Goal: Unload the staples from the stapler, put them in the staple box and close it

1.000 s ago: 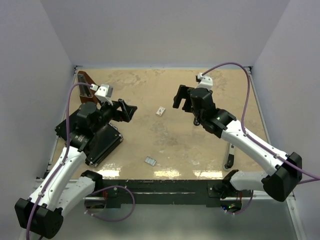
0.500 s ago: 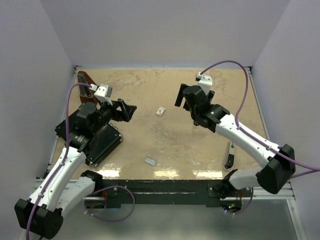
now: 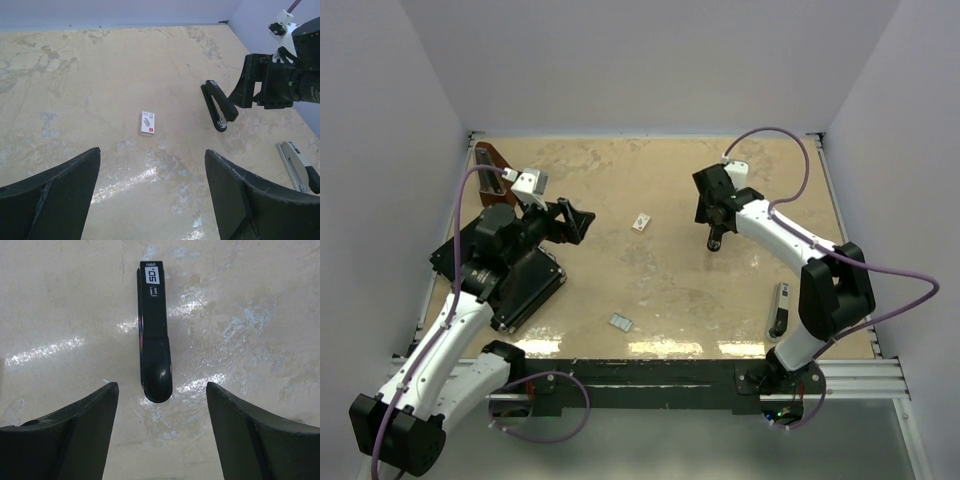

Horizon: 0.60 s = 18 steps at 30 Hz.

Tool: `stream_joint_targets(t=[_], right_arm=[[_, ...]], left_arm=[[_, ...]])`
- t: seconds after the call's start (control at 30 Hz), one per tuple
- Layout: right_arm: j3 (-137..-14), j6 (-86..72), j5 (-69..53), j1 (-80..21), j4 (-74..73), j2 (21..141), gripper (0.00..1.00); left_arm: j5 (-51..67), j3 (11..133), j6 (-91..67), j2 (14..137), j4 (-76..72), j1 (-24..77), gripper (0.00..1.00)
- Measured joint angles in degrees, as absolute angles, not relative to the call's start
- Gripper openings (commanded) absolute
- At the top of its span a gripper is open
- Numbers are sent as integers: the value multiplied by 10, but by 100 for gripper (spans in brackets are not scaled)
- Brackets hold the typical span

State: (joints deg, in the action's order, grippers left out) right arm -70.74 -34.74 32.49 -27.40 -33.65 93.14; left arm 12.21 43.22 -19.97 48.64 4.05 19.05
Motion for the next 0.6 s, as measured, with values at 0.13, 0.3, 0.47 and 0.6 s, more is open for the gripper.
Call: stream_joint_targets(t=[0.13, 0.3, 0.47, 0.6], right_arm=[[-707, -343, 311, -269, -336, 955, 78], [-707, -336, 293, -257, -327, 980, 73], [-707, -329, 286, -243, -317, 1013, 61], [-700, -322, 283, -240, -310, 1029, 51]], left_arm=[[123, 432, -200, 489, 41, 192, 89], [126, 432, -200, 491, 40, 192, 89], [131, 432, -200, 493, 40, 192, 89], [130, 432, -200, 490, 40, 192, 88]])
